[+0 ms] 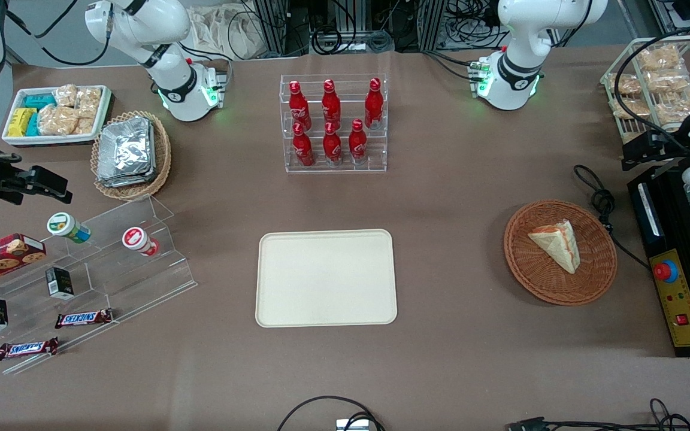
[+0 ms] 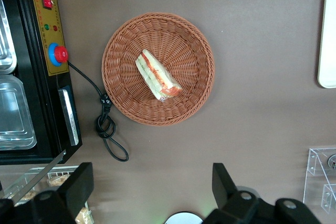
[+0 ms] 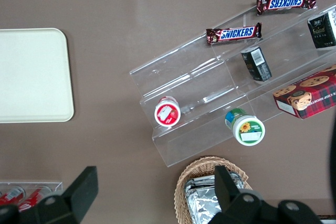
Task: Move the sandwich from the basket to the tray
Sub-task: 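Move the left gripper over the wicker basket holding the wrapped sandwich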
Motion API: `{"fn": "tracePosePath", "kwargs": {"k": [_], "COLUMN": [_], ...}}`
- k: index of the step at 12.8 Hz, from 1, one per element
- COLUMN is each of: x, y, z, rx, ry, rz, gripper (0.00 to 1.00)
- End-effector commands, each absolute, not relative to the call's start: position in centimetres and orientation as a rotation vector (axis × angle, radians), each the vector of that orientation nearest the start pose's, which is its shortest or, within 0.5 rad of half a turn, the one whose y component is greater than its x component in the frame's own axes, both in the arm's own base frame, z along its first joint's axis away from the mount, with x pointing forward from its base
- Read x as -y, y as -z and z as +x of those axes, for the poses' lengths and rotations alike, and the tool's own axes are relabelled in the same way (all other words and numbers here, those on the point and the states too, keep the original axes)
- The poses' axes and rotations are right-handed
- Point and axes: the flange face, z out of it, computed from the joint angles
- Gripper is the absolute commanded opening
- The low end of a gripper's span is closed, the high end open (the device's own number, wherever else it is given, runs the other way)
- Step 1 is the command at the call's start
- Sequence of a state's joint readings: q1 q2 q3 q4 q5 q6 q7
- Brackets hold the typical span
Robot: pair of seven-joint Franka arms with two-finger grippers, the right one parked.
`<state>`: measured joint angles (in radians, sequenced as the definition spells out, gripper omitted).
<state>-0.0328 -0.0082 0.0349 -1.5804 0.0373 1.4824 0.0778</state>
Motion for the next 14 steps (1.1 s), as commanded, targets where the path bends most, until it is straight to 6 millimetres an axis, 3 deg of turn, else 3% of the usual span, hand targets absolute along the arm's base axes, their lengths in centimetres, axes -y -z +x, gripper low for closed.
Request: {"fn": "tracePosePath", "kwargs": {"k": [1, 4, 6, 9, 14], "x": [-0.6, -0.8, -1.1, -2.2, -4.2], "y": [-62.5, -61.4, -60.5, -56.2, -49.6], "z": [54.7, 55.6, 55.8, 55.6, 54.1], "rx": [-0.13, -0.097, 0.084, 0.335, 0.561], "ry": [-0.127, -0.154, -0.149, -0.146, -0.081], "rz": [-3.087, -3.057, -3.066, -3.043, -3.019], "gripper": [1.0, 1.0, 1.0, 1.0, 1.0]}}
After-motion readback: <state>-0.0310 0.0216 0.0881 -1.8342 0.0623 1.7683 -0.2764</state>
